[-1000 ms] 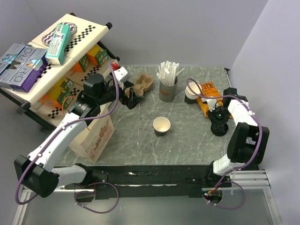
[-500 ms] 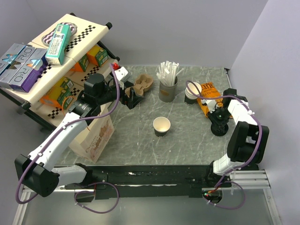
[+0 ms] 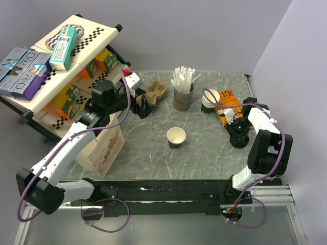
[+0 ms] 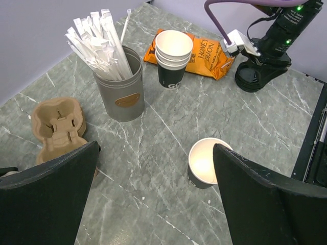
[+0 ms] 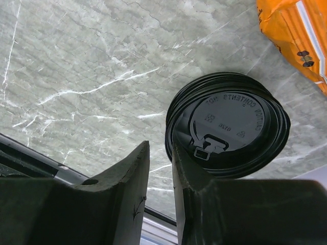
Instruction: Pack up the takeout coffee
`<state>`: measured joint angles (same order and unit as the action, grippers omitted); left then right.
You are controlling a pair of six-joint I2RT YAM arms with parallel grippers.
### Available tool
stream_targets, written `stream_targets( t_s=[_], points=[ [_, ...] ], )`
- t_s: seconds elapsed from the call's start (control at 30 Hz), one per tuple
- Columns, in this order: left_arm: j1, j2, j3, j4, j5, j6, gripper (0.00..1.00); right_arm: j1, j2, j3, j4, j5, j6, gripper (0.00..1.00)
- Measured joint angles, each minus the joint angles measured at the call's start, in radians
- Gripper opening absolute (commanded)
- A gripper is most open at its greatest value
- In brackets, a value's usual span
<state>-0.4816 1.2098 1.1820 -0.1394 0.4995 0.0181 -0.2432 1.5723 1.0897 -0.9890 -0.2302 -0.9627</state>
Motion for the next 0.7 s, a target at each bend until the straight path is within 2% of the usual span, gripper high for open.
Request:
stream_targets(
  t_s=[0.27, 0.7],
  points=[
    [0.000, 0.005, 0.000, 0.000, -0.001, 0.000, 0.99, 0.000, 0.024, 0.005, -0.003, 0.000, -0.001, 0.27],
    [0.000, 0.011, 0.000, 0.000, -0.005, 0.000, 0.99, 0.000, 0.028, 0.008, -0.004, 0.000, -0.004, 0.12]
  ],
)
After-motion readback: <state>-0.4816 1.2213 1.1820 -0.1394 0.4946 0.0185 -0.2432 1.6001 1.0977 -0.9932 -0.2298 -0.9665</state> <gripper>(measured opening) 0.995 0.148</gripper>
